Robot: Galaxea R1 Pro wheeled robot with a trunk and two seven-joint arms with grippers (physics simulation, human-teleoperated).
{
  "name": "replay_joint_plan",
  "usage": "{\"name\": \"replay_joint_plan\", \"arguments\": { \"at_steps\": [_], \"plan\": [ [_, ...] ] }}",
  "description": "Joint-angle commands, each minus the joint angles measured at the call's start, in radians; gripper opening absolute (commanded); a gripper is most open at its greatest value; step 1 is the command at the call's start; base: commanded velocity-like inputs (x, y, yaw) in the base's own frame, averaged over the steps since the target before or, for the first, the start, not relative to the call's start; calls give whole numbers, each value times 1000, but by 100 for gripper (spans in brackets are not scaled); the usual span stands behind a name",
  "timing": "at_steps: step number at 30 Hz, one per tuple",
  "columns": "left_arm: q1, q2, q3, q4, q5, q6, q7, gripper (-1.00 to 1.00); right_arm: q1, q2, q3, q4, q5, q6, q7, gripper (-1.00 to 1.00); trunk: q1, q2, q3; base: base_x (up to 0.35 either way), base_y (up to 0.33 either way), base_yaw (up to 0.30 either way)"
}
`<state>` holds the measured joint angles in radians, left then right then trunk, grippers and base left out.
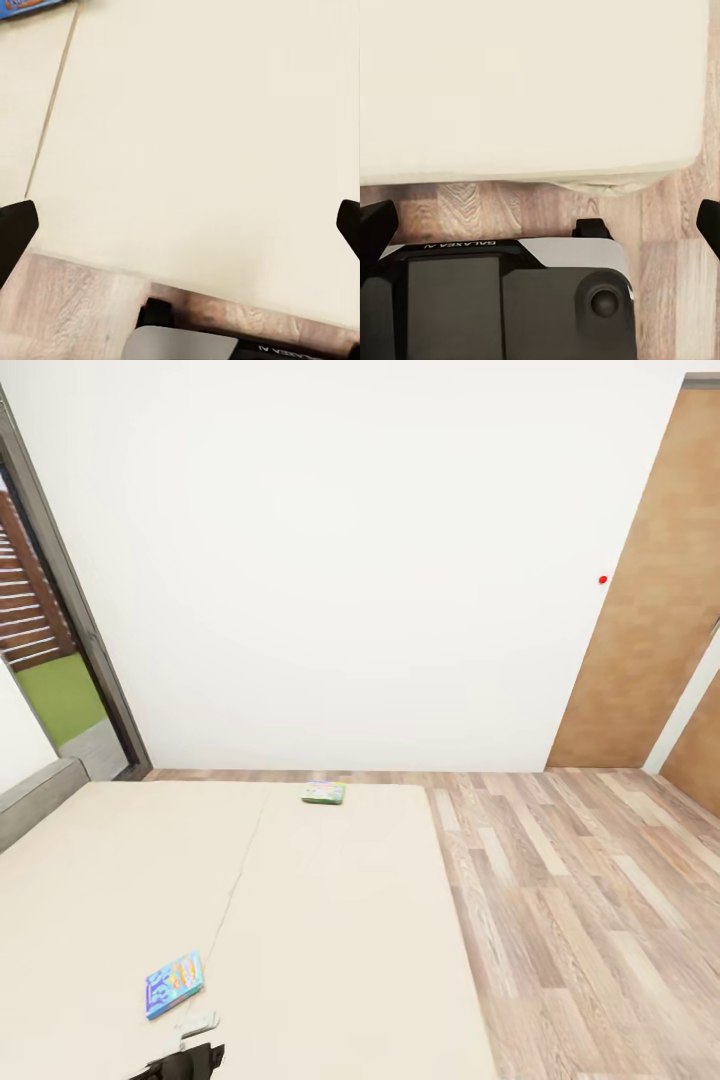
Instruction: Put all the toys in the child's room - the three board games (two on the bed and one on the table), the two jigsaw puzzles on the table, and the tennis ball on the table - inside the toy box on the table in the child's room.
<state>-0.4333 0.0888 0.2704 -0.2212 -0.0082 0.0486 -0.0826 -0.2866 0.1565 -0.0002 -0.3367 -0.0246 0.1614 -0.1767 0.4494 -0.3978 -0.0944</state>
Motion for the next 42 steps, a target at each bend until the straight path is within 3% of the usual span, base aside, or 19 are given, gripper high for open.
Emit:
{"name": "replay_joint_plan", "arguments": {
  "at_steps": [1, 33, 42],
  "plan": [
    [0, 0, 7, -1, -1, 5, -6, 100, 0, 0, 0, -2, -3, 6, -4, 100, 1, -2, -2, 0, 280, 0],
    [0, 0, 7, -1, 0, 5, -6, 100, 0, 0, 0, -3, -3, 7, -4, 100, 1, -2, -2, 24, 278, 0],
    [1, 1, 7, -1, 2, 5, -7, 100, 0, 1, 0, -5, -2, 7, -3, 100, 1, -2, -2, 44, 75, 0]
  ]
}}
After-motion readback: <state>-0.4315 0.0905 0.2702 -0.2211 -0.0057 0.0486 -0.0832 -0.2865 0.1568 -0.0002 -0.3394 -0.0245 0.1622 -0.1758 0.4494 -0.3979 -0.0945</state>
